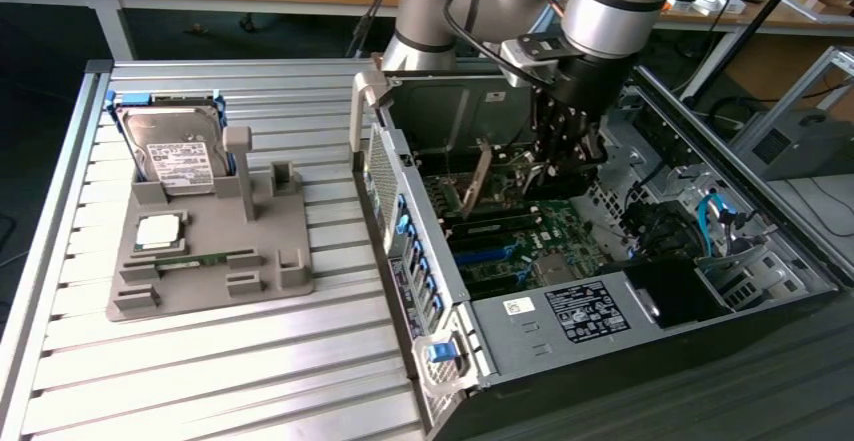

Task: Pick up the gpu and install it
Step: 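Insert the gpu into the slot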

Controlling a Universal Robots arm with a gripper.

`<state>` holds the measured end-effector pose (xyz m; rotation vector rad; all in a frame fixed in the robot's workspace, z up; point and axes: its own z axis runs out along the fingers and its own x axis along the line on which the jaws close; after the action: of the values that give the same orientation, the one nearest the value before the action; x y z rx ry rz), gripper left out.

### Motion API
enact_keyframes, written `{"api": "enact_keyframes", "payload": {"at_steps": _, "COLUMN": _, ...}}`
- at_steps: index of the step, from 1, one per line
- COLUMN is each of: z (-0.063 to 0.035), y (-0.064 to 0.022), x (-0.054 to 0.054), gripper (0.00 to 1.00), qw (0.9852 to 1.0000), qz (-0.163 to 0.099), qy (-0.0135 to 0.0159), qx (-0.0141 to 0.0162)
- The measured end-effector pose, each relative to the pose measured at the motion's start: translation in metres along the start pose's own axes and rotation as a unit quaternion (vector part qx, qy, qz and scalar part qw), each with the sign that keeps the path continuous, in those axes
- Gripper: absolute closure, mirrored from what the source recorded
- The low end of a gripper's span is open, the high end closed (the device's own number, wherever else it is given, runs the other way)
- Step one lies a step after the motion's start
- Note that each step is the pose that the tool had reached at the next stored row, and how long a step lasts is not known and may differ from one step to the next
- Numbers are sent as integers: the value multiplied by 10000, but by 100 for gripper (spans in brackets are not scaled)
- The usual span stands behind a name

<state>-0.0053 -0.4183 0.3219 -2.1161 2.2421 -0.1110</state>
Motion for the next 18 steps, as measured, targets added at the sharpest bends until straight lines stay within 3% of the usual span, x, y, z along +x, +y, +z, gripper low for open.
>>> {"api": "enact_keyframes", "payload": {"at_steps": 18, "z": 2, "y": -6, "x": 98, "gripper": 73, "qw": 10000, "qz": -3, "qy": 30, "qx": 2}}
